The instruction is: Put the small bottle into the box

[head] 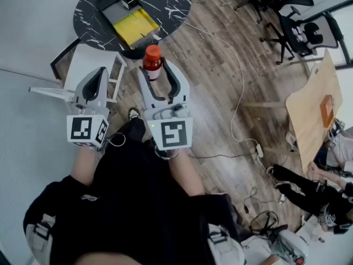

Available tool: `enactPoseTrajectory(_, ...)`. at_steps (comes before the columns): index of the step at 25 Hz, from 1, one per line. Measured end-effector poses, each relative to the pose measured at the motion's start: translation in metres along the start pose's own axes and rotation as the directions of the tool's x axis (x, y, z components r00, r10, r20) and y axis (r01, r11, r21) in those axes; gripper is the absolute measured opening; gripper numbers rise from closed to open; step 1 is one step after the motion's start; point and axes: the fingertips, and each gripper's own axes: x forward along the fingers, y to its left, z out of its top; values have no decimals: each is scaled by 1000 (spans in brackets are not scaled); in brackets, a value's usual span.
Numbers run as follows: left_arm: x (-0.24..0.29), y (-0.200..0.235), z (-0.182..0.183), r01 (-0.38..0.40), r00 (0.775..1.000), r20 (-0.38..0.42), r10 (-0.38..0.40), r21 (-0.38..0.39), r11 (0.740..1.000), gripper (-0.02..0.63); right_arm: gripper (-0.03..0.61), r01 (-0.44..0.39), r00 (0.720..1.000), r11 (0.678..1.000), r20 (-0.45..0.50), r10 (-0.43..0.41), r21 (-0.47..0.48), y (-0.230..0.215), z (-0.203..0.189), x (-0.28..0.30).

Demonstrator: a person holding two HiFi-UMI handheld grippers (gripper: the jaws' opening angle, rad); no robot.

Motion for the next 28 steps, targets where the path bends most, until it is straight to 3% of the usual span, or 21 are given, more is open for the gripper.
enactPoseTrajectory(6, 42, 45, 6, 26, 1000, -1, -26, -26, 999, -2, 198, 12, 1000, 1000, -4, -12, -1, 0, -4, 51)
enactPoseTrajectory(14, 86, 66, 10, 151, 988, -6, -151, -21, 988, -1, 195, 83, 996, 996, -19, -84, -37, -10, -6, 93)
enactPoseTrajectory(28, 125, 95, -10, 263, 963, -41, -265, -33, 964, -2, 193, 170, 984, 985, -54, -171, -34, -14, -24, 136)
